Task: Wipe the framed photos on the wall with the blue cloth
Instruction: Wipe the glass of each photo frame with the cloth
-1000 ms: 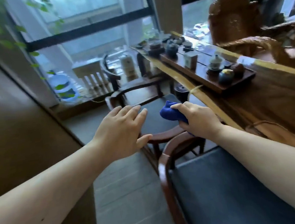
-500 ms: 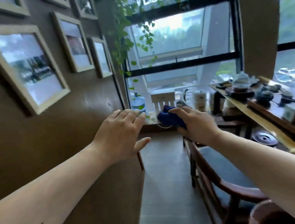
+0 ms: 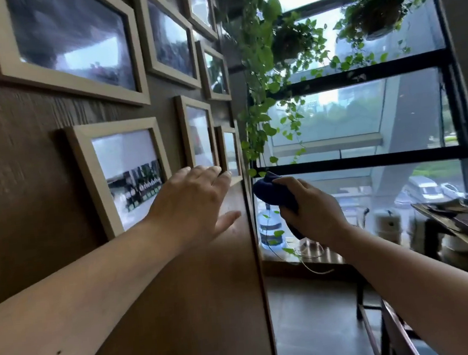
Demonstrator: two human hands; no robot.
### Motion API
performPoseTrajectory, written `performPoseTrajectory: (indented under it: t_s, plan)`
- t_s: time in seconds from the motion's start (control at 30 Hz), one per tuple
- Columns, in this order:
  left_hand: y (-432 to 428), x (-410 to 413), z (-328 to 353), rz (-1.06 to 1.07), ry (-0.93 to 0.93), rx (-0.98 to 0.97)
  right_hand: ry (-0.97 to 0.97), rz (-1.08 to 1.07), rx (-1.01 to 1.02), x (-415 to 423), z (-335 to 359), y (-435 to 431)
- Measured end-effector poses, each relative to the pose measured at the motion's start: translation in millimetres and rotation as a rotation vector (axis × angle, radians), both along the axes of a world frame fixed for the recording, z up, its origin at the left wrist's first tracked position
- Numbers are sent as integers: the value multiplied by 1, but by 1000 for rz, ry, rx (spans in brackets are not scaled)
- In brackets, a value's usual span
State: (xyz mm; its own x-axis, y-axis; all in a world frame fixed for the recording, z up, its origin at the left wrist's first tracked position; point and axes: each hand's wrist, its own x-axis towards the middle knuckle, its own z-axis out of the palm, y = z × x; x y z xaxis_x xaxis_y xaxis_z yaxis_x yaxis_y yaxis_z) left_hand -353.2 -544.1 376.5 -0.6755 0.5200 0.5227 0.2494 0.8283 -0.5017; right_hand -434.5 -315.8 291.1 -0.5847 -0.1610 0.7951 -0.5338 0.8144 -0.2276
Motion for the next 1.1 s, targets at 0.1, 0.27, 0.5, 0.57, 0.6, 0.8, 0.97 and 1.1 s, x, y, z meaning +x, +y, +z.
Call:
performPoseTrajectory:
  t_s: [0.1,0.27,0.5,0.57,0.6,0.8,0.97,1.1]
  plan:
    - [-4,-25,21,50,46,-20,24,57,-55,-41,21,-10]
    - [-6,-71,72,151,154,-74,81,169,-120,-122,72,-30]
    - [-5,-125,161,349,326,-130,216,389,-211,-215,173,-60]
    - [-8,-136,184,386,377,-154,235,429,-247,-229,203,-69]
    - [-10,-142,195,404,406,-163,246,451,-262,-236,219,-74]
    - [-22,-167,243,577,527,-239,323,598,-296,-264,299,-112]
    - [-33,-181,257,783,573,-300,365,636,-296,-273,341,-142]
    - [-39,-186,257,906,570,-307,404,635,-254,-266,350,-170]
